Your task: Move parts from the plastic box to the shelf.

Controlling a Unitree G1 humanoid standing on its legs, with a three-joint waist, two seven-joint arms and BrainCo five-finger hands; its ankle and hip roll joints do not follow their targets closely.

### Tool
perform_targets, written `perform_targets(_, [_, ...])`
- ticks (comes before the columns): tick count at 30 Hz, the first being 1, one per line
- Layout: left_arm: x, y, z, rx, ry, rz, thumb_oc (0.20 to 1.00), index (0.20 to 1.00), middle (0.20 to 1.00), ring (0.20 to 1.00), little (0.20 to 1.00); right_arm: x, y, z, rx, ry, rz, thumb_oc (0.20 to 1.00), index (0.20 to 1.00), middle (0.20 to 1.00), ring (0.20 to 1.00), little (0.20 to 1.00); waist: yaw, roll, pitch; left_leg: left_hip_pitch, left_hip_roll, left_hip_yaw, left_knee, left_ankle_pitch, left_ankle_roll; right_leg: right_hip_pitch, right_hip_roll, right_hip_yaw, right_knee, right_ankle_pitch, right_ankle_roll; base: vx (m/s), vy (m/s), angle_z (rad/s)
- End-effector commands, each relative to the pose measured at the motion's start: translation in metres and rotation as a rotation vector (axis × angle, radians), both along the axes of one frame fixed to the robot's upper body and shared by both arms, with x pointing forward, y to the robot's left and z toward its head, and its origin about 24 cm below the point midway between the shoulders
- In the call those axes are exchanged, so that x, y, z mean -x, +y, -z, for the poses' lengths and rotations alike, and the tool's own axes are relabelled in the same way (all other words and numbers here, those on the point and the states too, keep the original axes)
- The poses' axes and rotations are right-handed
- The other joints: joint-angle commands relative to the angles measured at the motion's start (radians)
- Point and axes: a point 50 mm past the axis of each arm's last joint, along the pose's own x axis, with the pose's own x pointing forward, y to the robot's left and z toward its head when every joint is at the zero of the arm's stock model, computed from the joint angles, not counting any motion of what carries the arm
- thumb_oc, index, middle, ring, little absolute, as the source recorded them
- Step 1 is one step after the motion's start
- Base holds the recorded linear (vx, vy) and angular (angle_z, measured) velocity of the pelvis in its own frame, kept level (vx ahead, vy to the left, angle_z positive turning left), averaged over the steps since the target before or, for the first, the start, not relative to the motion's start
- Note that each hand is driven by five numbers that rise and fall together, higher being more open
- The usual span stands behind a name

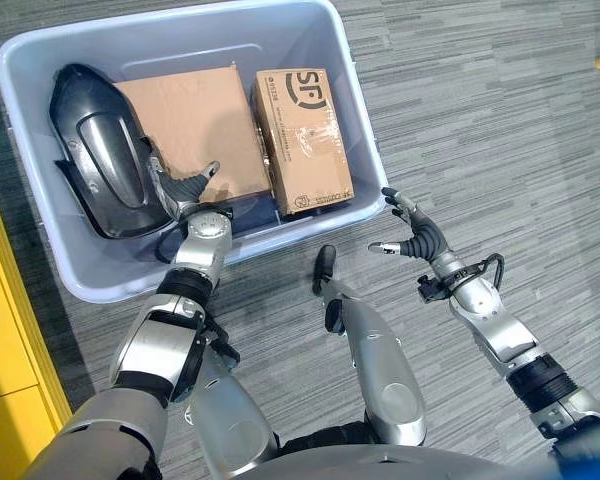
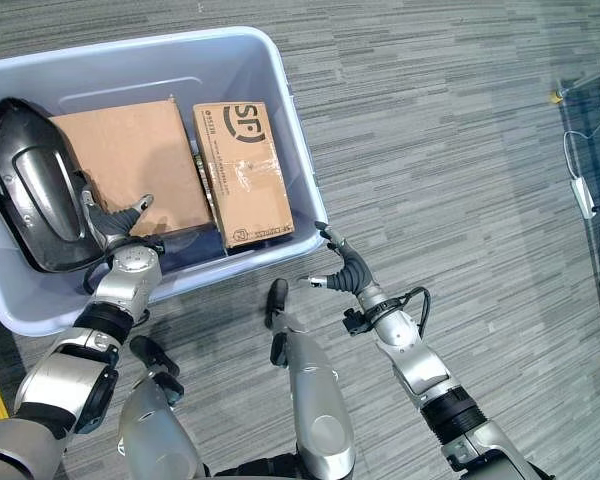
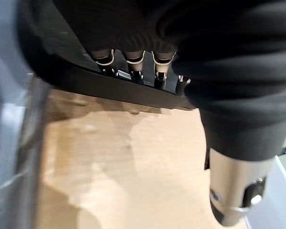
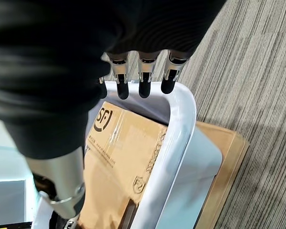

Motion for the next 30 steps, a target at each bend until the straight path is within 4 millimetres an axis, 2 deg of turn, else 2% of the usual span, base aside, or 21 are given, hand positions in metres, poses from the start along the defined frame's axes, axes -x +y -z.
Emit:
perform_targets(1, [0.0, 0.006, -0.013, -0.122, -0.022, -0.009, 1.0, 1.0, 1.0, 1.0, 1.0, 0.003, -0.006, -0.028, -0.06, -0.104, -0.009, 1.0, 1.0, 1.0, 1.0, 1.0, 0.016, -0.051, -0.004, -0.103, 0.032, 0.009, 0.144, -0.041, -0.026, 0.034, -0.11, -0.031, 0.084, -0.139, 0.144, 0.0, 0.008, 0.05])
perform_targets(3, [-0.004, 0.008, -0.021, -0.183, -0.018, 0.003, 1.0, 1.0, 1.0, 1.0, 1.0, 0.001, -0.007, -0.031, -0.057, -0.111, -0.008, 1.0, 1.0, 1.0, 1.0, 1.0, 0.01, -0.049, -0.003, -0.115, 0.032, 0.013, 0.149, -0.04, -0.028, 0.014, -0.115, -0.031, 0.092, -0.14, 0.144, 0.0, 0.005, 0.02])
perform_targets(7, [-0.007, 0.007, -0.026, -0.249, -0.002, 0.059, 1.0, 1.0, 1.0, 1.0, 1.0, 0.0, -0.008, -0.034, -0.054, -0.116, -0.008, 1.0, 1.0, 1.0, 1.0, 1.0, 0.004, -0.047, -0.003, -0.128, 0.029, 0.014, 0.15, -0.037, -0.028, -0.005, -0.12, -0.03, 0.098, -0.138, 0.144, 0.0, 0.0, 0.0])
perform_targets(10, [-0.011, -0.006, -0.023, -0.354, 0.03, 0.175, 1.0, 1.0, 1.0, 1.0, 1.0, -0.001, -0.007, -0.033, -0.047, -0.117, -0.011, 1.0, 1.0, 1.0, 1.0, 1.0, 0.0, -0.041, -0.003, -0.145, 0.027, 0.017, 0.152, -0.035, -0.028, -0.025, -0.124, -0.03, 0.103, -0.136, 0.142, -0.02, 0.017, 0.02])
perform_targets(14, [-0.009, -0.017, -0.012, -0.367, 0.049, 0.238, 1.0, 1.0, 1.0, 1.0, 1.0, -0.001, -0.008, -0.032, -0.045, -0.121, -0.01, 1.0, 1.0, 1.0, 1.0, 1.0, 0.0, -0.036, -0.003, -0.149, 0.019, 0.019, 0.143, -0.035, -0.025, -0.035, -0.125, -0.03, 0.104, -0.132, 0.143, 0.0, 0.0, 0.0])
perform_targets(17, [-0.005, -0.039, 0.008, -0.379, 0.064, 0.306, 1.0, 1.0, 1.0, 1.0, 1.0, -0.002, -0.008, -0.028, -0.042, -0.121, 0.003, 1.0, 1.0, 1.0, 1.0, 1.0, 0.003, -0.034, -0.003, -0.153, 0.009, 0.02, 0.13, -0.03, -0.025, -0.043, -0.125, -0.033, 0.099, -0.125, 0.144, -0.04, 0.008, 0.0])
perform_targets(21, [-0.003, -0.054, 0.015, -0.409, 0.076, 0.398, 1.0, 1.0, 1.0, 1.0, 1.0, -0.002, -0.007, -0.027, -0.05, -0.12, 0.003, 1.0, 1.0, 1.0, 1.0, 1.0, 0.002, -0.035, -0.003, -0.158, 0.01, 0.021, 0.131, -0.03, -0.025, -0.048, -0.126, -0.034, 0.098, -0.121, 0.147, -0.01, -0.004, 0.01])
perform_targets(27, [0.003, -0.081, 0.019, -0.497, 0.035, 0.472, 1.0, 1.0, 1.0, 1.0, 1.0, 0.002, -0.007, -0.025, -0.044, -0.113, -0.015, 1.0, 1.0, 1.0, 1.0, 1.0, 0.003, -0.036, -0.003, -0.147, 0.01, 0.031, 0.122, -0.032, -0.021, -0.041, -0.127, -0.039, 0.095, -0.115, 0.151, 0.0, 0.0, 0.0])
perform_targets(30, [0.007, -0.09, 0.013, -0.579, -0.057, 0.469, 1.0, 1.0, 1.0, 1.0, 1.0, 0.003, -0.008, -0.022, -0.047, -0.112, -0.014, 1.0, 1.0, 1.0, 1.0, 1.0, 0.007, -0.035, -0.003, -0.137, 0.009, 0.036, 0.118, -0.032, -0.02, -0.032, -0.128, -0.041, 0.093, -0.115, 0.153, 0.0, 0.0, 0.0])
